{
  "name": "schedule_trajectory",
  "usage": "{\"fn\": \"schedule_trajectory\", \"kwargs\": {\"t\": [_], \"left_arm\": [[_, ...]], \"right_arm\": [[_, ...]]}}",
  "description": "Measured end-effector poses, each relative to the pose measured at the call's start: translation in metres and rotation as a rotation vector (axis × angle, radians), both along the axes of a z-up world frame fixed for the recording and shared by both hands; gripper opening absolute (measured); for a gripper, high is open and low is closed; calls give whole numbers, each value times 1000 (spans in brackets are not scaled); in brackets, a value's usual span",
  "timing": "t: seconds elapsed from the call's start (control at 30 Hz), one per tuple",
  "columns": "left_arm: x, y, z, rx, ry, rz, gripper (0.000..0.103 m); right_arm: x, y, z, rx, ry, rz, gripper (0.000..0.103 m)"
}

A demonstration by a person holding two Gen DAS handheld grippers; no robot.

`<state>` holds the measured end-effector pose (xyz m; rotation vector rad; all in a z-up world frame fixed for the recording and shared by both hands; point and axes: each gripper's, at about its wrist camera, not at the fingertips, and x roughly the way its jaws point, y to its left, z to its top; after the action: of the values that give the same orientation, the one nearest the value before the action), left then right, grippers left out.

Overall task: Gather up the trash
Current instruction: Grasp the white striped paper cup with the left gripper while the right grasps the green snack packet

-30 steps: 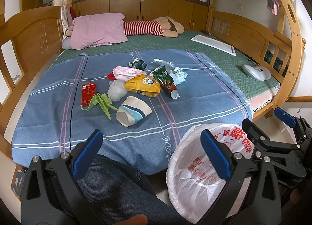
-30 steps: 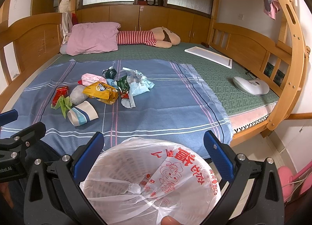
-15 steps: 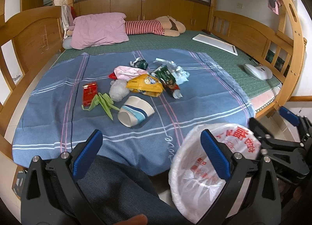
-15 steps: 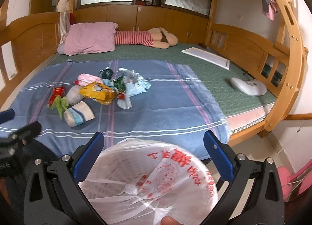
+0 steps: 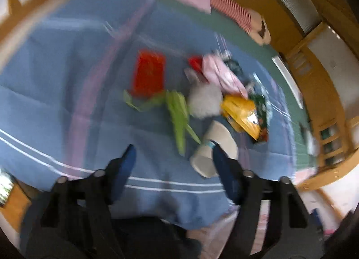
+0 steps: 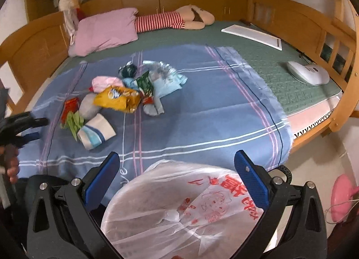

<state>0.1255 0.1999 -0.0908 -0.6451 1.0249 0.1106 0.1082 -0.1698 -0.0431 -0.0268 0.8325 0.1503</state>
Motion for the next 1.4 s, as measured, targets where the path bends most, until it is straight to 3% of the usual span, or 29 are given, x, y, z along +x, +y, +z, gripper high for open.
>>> {"fn": "schedule_trajectory", "kwargs": {"t": [0.07, 0.2, 0.3, 0.4, 0.43, 0.47, 0.63, 0.67, 0.8, 0.93, 1.0, 1.07, 1.2, 1.3, 1.4], "left_arm": [[14, -14, -9, -10, 18, -29, 68], [45, -55, -19, 40, 47, -83, 88], [72, -83, -37, 114, 119, -133, 90], [84, -94, -60, 135, 187, -134, 90], [86, -96, -66, 132, 202, -136, 89], [85, -97, -72, 115, 217, -141, 79], [73, -85, -70, 34, 144, -86, 56], [72, -84, -71, 24, 135, -80, 53], [68, -87, -68, 36, 111, -84, 49], [71, -88, -65, 21, 86, -96, 49], [74, -89, -67, -11, 85, -108, 49], [73, -90, -68, -18, 88, -115, 49], [77, -96, -68, -14, 82, -150, 48], [73, -101, -59, 35, 42, -158, 48], [64, -102, -46, 48, -24, -141, 47]], "right_arm": [[-6, 4, -3, -22, -9, 1, 100], [-9, -6, -4, -38, -8, -31, 100], [-6, -23, -3, -6, -3, -61, 100], [-3, -32, -3, -17, -4, -75, 100], [2, -34, -4, -9, 6, -73, 100], [5, -35, -5, 5, 12, -69, 100], [64, -20, -13, 107, 8, 4, 100], [82, -12, -17, 139, 23, 28, 94], [147, 28, -35, 136, 58, 63, 86], [209, 77, -73, 31, 147, 81, 85], [225, 88, -93, 11, 211, 90, 71], [234, 93, -115, 28, 308, 101, 26], [215, 84, -113, 130, 312, 133, 16], [188, 67, -95, 138, 249, 138, 15], [159, 34, -80, 215, 204, 107, 15]]}}
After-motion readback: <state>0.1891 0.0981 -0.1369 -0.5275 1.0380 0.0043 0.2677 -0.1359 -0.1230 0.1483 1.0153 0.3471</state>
